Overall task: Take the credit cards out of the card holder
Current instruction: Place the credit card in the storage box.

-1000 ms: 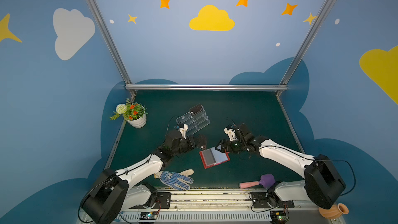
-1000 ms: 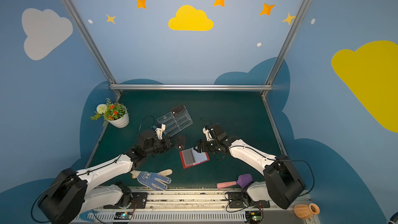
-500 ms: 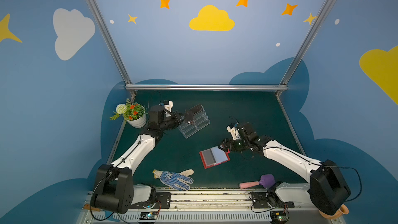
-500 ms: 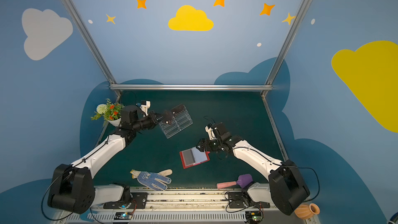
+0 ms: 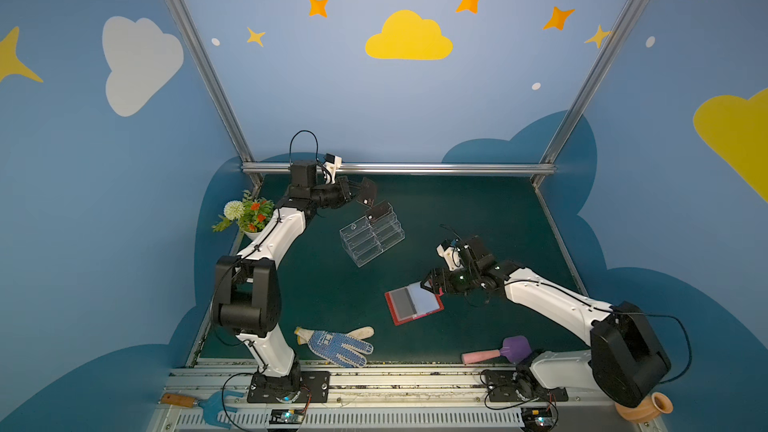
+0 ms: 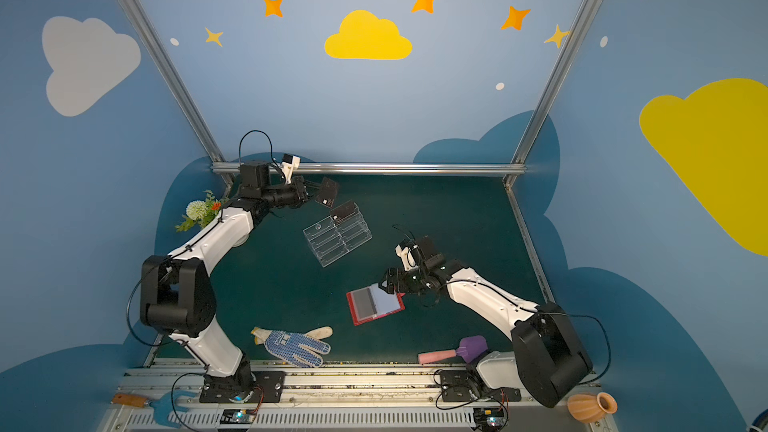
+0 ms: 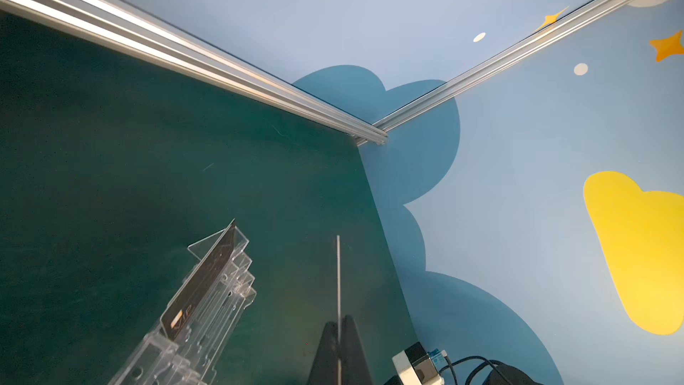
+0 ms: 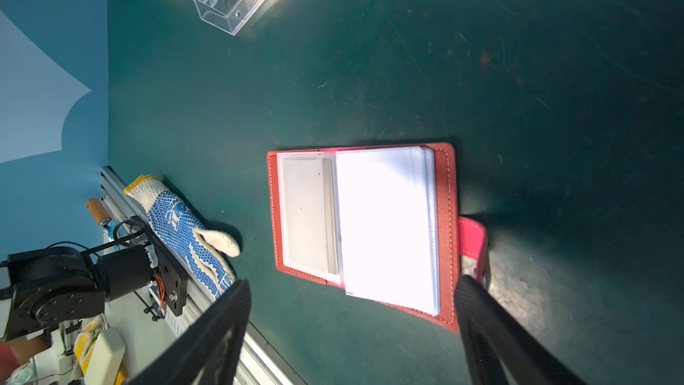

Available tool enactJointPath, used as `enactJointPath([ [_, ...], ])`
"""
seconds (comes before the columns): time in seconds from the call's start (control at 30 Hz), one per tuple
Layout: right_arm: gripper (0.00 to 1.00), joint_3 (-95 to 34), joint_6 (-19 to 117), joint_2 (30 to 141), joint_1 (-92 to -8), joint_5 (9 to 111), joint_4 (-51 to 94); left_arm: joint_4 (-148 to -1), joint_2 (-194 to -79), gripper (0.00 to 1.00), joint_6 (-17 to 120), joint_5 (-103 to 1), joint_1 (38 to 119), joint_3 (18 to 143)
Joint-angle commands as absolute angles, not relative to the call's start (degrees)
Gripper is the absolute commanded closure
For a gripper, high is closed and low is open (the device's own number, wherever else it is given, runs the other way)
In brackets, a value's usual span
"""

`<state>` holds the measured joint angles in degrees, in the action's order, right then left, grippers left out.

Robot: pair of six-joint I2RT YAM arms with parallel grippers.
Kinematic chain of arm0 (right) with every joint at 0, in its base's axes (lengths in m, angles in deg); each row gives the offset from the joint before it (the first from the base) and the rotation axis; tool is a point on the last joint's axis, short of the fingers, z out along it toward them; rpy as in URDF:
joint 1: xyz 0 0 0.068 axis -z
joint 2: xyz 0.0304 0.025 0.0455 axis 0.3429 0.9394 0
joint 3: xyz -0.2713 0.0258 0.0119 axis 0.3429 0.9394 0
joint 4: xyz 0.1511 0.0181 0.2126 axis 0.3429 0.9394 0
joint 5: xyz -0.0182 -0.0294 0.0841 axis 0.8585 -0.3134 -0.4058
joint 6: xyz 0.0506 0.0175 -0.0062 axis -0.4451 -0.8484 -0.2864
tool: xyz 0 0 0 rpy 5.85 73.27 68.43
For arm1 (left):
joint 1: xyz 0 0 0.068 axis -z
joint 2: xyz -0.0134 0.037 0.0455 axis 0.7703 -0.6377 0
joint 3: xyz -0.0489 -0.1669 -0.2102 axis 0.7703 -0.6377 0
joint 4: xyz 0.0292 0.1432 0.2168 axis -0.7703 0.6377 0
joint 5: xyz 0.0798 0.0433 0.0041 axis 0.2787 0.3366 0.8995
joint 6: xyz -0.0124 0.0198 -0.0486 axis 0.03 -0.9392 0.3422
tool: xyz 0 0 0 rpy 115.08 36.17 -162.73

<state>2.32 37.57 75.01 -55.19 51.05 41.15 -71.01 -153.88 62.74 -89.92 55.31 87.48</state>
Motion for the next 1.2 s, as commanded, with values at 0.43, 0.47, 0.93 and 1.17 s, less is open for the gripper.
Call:
enactJointPath([
  [0.43,0.16,-0.4,40.2,79.8,-53.1,48.8,43.5,-49.0,-169.1,0.96,34.1,-99.1,53.7,106.6],
  [0.47,0.16,-0.6,40.2,80.5,-52.8,48.7,43.4,-47.8,-169.8,0.96,33.2,-98.8,53.6,107.5],
  [0.93,0.16,-3.1,41.0,83.3,-51.7,46.3,43.7,-37.4,-175.7,0.96,23.7,-93.4,54.2,115.1],
  [1.17,0.16,-2.8,41.1,84.1,-51.0,45.3,43.1,-33.6,-179.1,0.96,20.7,-90.6,55.5,118.8],
])
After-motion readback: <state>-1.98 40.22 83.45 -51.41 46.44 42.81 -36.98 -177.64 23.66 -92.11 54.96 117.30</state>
